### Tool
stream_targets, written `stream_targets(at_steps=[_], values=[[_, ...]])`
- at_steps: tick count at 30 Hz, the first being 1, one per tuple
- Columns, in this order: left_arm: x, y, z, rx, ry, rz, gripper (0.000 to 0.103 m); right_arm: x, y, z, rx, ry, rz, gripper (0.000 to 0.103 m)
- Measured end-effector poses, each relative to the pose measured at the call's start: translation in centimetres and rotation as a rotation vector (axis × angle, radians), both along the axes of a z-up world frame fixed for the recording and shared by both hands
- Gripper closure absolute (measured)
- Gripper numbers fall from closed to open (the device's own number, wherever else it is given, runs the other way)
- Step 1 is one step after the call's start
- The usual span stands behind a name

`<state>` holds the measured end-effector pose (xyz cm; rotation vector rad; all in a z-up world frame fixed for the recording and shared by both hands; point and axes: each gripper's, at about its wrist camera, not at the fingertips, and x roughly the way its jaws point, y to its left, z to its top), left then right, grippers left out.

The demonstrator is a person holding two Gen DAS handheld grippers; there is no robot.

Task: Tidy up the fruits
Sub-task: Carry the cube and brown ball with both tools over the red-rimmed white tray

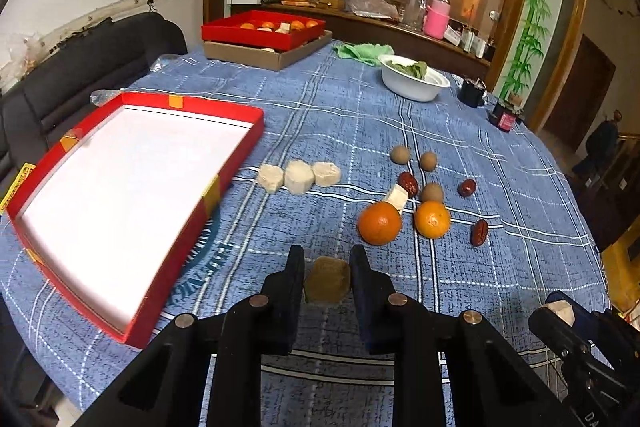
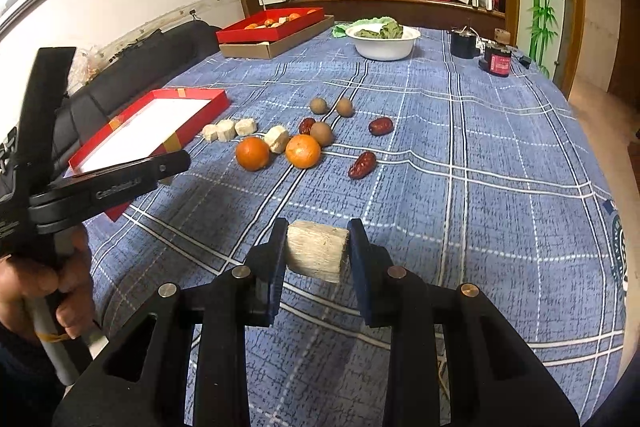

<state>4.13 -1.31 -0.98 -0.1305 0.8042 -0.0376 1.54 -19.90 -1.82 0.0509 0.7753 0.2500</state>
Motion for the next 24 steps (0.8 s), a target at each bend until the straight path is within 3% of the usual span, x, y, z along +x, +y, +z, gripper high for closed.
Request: stream_targets(at_steps=[13, 24], values=[[-1.4, 6.8, 2.5, 0.022, -0.062, 0.185, 0.081, 1.1, 3.0, 2.2, 0.006, -0.062, 0.105, 0.075], [-0.6, 14.1, 1.9, 0.060, -0.025, 0.364, 0.081, 4.8, 10.7, 5.4, 0.104, -0.125, 0.266, 0.074]])
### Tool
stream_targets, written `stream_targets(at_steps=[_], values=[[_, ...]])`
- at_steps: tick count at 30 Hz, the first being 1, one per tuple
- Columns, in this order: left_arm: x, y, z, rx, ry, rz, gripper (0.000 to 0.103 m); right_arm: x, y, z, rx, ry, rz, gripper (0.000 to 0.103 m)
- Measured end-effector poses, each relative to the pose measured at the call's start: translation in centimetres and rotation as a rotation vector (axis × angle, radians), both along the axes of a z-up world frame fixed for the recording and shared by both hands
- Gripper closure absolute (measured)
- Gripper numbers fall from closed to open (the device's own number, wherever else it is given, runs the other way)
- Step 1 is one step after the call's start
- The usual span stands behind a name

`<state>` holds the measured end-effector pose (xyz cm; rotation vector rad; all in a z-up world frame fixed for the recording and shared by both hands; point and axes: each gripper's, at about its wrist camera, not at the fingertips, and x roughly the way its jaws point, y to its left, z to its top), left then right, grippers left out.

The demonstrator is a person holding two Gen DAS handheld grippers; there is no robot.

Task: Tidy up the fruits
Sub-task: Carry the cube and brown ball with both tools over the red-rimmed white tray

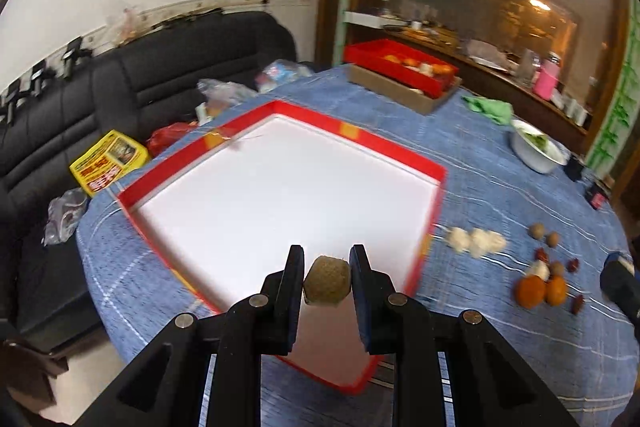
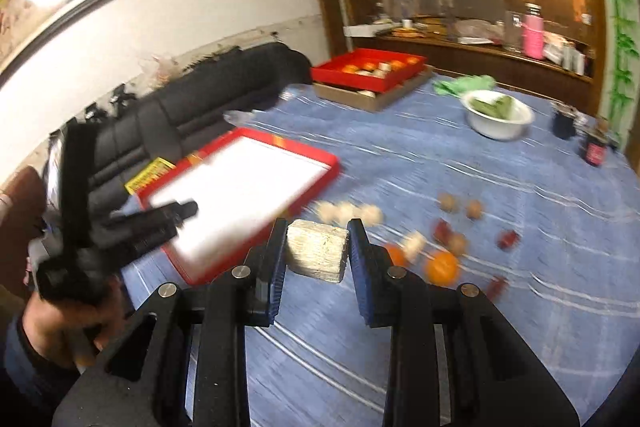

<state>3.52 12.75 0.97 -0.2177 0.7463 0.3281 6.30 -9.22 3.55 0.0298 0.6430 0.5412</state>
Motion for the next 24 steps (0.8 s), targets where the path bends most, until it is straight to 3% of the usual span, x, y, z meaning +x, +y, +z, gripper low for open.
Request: stream_targets(at_steps=[14, 24], values=[[1.2, 5.4, -0.7, -0.007, 0.041, 0.177, 0.081, 7.6, 12.3, -2.2, -0.022, 0.087, 0.134, 0.074], [2.4, 6.7, -3.0, 0.006, 0.132, 0.227, 0.081, 10.4, 15.8, -6.5, -0.080, 0.193, 0.148, 0.074]])
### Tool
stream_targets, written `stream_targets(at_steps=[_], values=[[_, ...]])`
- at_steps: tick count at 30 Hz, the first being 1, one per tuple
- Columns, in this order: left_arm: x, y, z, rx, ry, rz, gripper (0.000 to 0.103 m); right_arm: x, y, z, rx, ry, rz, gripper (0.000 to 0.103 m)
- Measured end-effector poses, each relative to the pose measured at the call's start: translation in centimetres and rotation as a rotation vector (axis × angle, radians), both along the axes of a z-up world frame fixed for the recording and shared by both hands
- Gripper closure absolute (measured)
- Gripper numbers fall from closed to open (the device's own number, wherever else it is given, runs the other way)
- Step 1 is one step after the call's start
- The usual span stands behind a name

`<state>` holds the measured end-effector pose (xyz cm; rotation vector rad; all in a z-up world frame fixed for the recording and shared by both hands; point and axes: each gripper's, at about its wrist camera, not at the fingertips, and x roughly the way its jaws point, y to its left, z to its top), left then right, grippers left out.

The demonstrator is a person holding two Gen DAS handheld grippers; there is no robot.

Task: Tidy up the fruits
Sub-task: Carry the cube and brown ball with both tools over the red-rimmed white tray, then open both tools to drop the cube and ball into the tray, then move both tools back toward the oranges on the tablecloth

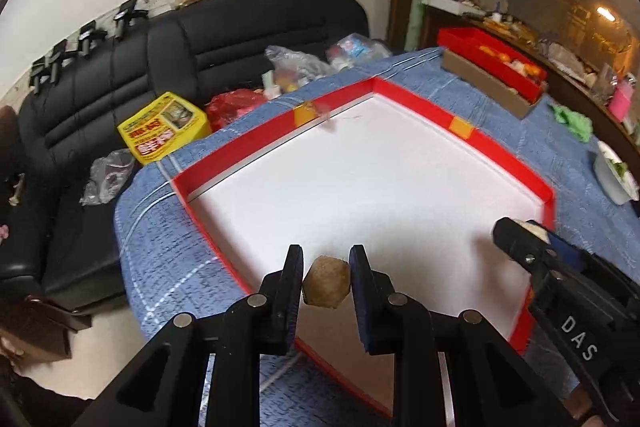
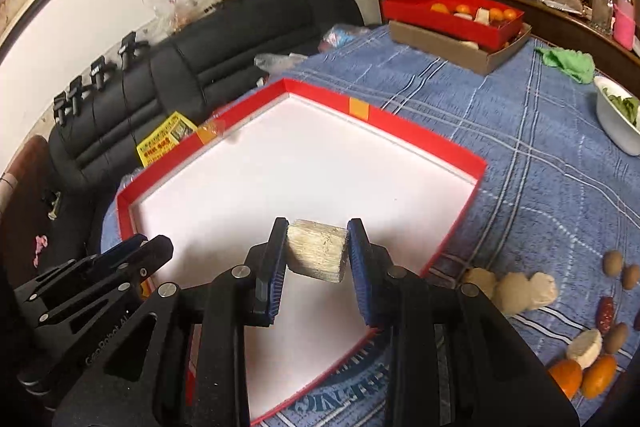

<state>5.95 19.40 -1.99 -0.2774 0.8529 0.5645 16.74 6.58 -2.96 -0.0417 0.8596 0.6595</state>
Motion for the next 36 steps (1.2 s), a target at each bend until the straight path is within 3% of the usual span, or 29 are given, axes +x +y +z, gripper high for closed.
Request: stream_targets(at_steps=[3, 7, 12, 14, 17, 21, 24, 26, 32, 36], values=[[0.2, 0.4, -0.4, -0.001, 0.022, 0.018, 0.080, 0.4, 0.6, -0.4, -0.018, 0.007, 0.008, 0.074], [0.2, 0.5, -0.7, 0.010, 0.034, 0.045, 0.064, 0.7, 0.9, -0.7, -0.036, 0.004, 0.008, 0.074], [0.0, 0.2, -0.4, 0.008, 0.031, 0.037, 0.058, 0.9, 1.4, -0.9, -0.069, -0.002, 0.012, 0.071], [-0.3, 0.0, -0.1, 0.007, 0.023, 0.037, 0.056, 0.7, 1.2, -0.5, -0.064, -0.012, 0.007, 0.051], [-0.5, -0.5, 0.0, -0.007, 0.014, 0.038, 0.043, 0.3, 0.2, 0.4, -0.041, -0.029, -0.011, 0.032], [-1.0, -1.3, 0.5, -0.010, 0.001, 0.031, 0.039, 0.0, -0.9, 1.0, -0.042, -0.030, -0.003, 0.029], [-1.8, -2.4, 1.4, -0.023, -0.052, 0.013, 0.039, -0.8, -2.8, 1.9, -0.017, -0.040, -0.009, 0.029], [-1.9, -3.7, 1.9, -0.028, -0.074, -0.023, 0.039, -1.5, -4.8, 2.5, 0.003, -0.055, -0.021, 0.029], [-0.8, -11.0, 2.2, -0.025, -0.119, -0.252, 0.039, -4.7, -15.0, 3.4, 0.041, -0.099, -0.138, 0.029], [0.6, -16.5, 0.8, -0.022, -0.088, -0.390, 0.039, -6.1, -21.8, 2.1, 0.005, -0.097, -0.278, 0.029]])
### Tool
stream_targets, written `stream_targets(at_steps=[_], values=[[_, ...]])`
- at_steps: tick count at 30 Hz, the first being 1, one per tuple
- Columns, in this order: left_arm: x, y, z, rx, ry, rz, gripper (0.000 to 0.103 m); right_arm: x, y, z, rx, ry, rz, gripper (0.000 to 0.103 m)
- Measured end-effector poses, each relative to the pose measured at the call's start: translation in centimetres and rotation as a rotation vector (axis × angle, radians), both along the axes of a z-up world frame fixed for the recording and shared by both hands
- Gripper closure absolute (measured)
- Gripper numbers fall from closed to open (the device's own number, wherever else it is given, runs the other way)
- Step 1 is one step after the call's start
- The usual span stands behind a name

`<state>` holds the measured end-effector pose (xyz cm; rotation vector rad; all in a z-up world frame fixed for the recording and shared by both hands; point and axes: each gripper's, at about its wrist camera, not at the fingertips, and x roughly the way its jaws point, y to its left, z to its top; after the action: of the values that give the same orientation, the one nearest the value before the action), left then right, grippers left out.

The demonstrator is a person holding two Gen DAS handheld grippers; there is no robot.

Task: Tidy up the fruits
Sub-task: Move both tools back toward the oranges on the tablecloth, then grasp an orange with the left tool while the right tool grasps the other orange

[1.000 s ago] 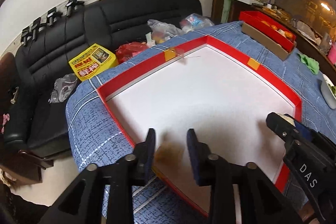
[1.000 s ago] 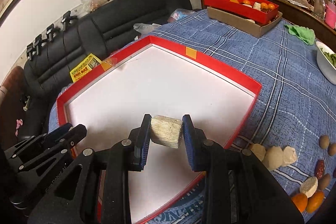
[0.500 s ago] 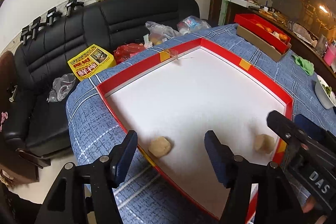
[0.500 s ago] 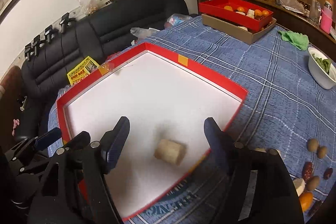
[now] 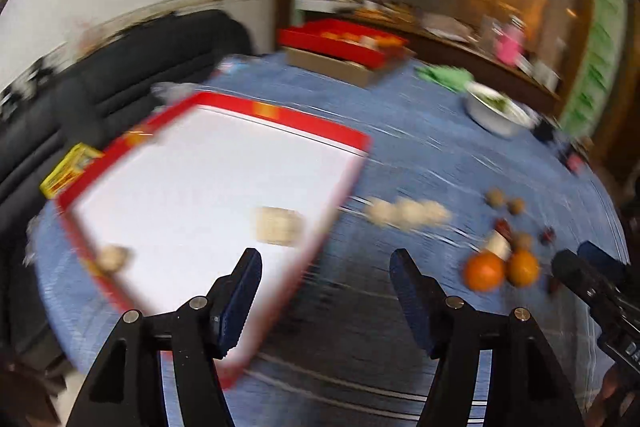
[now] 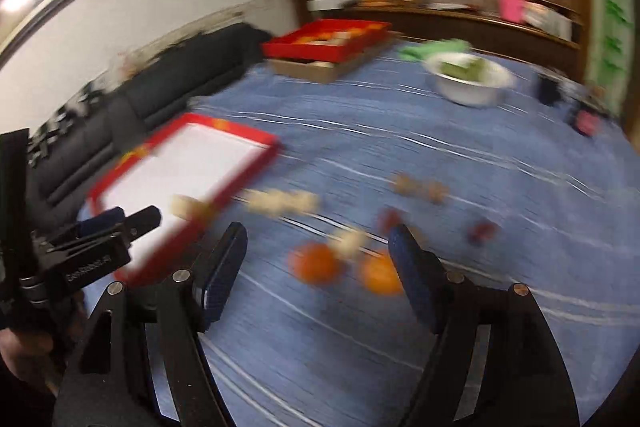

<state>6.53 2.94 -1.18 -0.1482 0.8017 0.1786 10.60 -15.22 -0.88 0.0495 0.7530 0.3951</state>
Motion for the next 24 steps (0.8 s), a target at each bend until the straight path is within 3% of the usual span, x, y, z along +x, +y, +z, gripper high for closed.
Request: stream_targets(at_steps=[6, 12, 15, 19, 24], values=[[1.6, -4.2, -1.6, 0.021, 0.039, -0.115, 0.038, 0.7, -3.1, -2.6, -0.044, 0.061, -0.067, 0.029], [1.4, -2.9, -1.8, 0.010, 0.029, -0.069, 0.039, 1.9, -1.7, -3.4, -0.095, 0.073, 0.000, 0.032], [1.5, -3.0, -2.0, 0.006, 0.026, -0.082, 0.039, 2.8, -0.9, -4.1, -0.130, 0.094, 0.005, 0.041], [2.0, -4.1, -2.4, 0.006, 0.033, -0.121, 0.038, 3.5, -0.4, -4.8, -0.126, 0.126, 0.029, 0.072], [2.6, -6.0, -2.4, 0.011, 0.035, -0.172, 0.038, 3.2, -1.3, -4.1, -0.089, 0.101, 0.012, 0.073]])
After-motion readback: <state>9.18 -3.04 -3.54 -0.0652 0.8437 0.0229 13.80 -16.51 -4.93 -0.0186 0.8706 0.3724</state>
